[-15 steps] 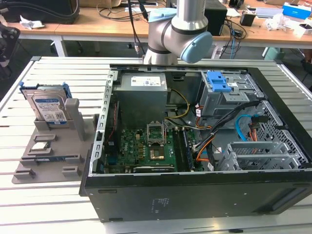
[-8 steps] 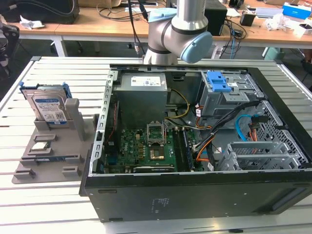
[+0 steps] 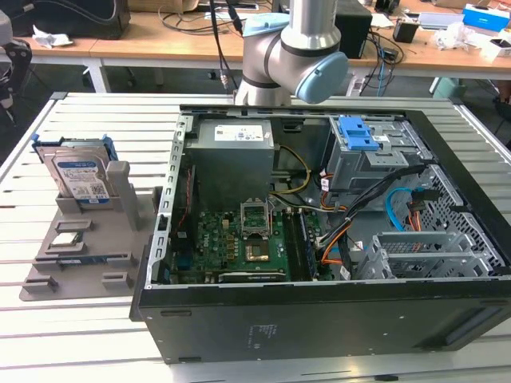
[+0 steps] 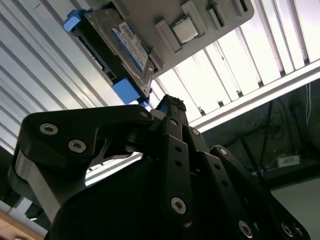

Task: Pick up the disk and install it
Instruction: 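Pick up the disk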

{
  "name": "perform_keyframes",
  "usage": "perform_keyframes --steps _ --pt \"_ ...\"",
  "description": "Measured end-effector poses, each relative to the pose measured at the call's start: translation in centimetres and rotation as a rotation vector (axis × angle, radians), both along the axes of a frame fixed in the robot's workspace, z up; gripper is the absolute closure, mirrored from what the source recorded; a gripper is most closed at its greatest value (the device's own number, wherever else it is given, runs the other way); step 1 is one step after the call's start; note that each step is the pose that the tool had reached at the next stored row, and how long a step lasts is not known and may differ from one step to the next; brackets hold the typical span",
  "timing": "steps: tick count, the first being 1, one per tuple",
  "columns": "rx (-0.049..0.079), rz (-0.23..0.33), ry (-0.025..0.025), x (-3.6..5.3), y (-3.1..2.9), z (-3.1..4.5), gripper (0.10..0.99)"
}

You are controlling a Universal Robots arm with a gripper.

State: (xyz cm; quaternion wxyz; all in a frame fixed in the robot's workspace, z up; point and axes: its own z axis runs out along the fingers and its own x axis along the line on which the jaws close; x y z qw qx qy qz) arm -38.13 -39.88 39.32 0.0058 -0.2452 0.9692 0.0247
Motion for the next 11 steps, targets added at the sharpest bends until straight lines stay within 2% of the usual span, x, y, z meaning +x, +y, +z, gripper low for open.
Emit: perform_keyframes --steps 11 --pt "0.0 0.16 0.0 0.0 0.0 0.0 0.98"
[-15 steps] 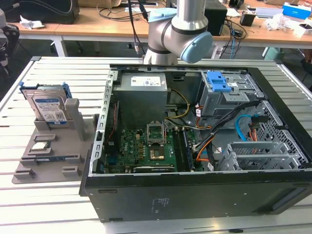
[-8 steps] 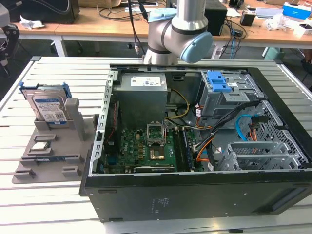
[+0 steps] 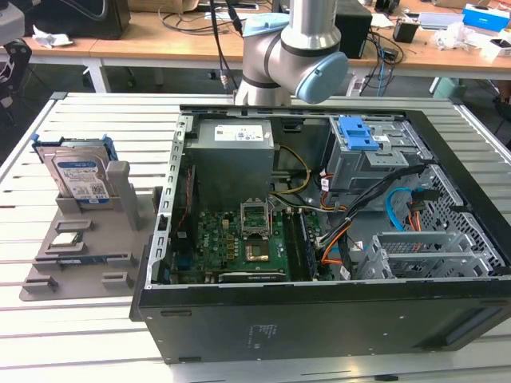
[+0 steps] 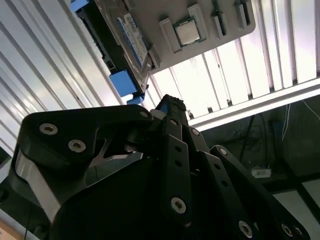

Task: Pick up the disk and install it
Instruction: 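Pick up the disk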

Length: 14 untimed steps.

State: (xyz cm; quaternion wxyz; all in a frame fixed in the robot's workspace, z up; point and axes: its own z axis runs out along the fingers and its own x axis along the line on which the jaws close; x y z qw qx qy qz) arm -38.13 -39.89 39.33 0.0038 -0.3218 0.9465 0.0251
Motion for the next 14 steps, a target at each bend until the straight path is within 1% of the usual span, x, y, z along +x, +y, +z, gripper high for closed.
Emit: perform_keyframes --steps 1,6,8,9,13,14 --pt "0.0 0.012 0.0 0.0 0.0 0.0 0.98" --pt "0.0 0.131 0.0 0.0 0.0 0.0 0.98" --pt "0.0 0.156 0.0 0.0 0.0 0.0 0.98" --pt "0.0 0.177 0.0001 0.0 0.0 0.0 0.98" --pt "0.0 0.285 0.0 0.0 0.0 0.0 0.98" --pt "0.0 0.304 0.0 0.0 0.0 0.0 0.98"
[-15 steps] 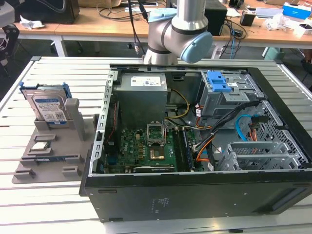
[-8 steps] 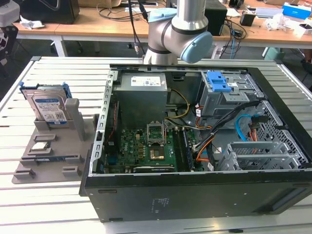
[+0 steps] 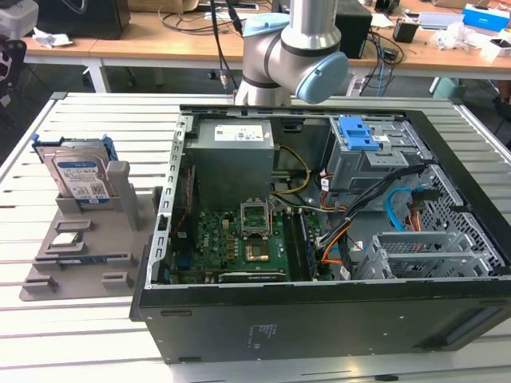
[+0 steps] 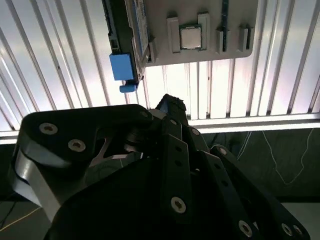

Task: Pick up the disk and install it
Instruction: 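Pick up the disk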

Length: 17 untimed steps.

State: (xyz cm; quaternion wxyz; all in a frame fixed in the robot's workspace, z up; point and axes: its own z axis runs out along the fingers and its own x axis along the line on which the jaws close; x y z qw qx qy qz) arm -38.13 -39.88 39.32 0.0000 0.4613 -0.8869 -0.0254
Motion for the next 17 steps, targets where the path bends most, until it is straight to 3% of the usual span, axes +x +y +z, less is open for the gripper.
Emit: perform_keyframes --steps 10,17 --pt "0.0 0.17 0.0 0.0 0.0 0.0 0.98" --pt "0.0 0.256 0.0 0.0 0.0 0.0 0.98"
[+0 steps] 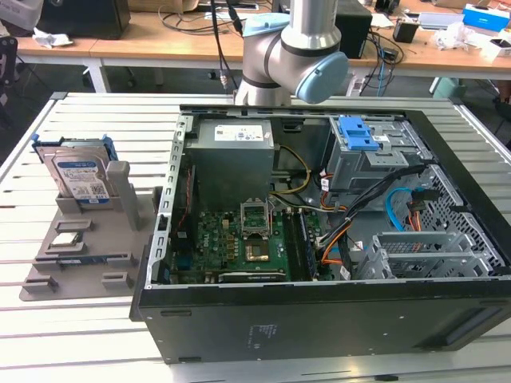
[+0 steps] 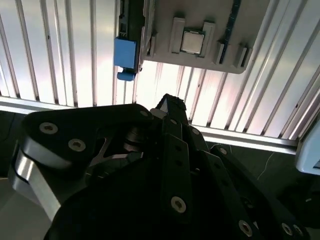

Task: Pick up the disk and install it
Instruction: 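Pick up the disk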

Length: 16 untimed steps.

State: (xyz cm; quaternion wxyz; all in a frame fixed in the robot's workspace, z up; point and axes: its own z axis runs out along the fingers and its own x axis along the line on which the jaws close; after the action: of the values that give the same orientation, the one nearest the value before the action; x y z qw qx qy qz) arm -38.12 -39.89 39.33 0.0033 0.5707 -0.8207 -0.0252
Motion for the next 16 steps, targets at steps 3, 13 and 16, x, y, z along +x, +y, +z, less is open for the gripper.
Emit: perform_keyframes --steps 3,13,16 --pt "0.0 0.043 0.0 0.0 0.0 0.0 0.98" --pt "0.0 0.203 0.0 0.0 0.0 0.0 0.98" --pt "0.0 0.255 -0.0001 0.0 0.0 0.0 0.98"
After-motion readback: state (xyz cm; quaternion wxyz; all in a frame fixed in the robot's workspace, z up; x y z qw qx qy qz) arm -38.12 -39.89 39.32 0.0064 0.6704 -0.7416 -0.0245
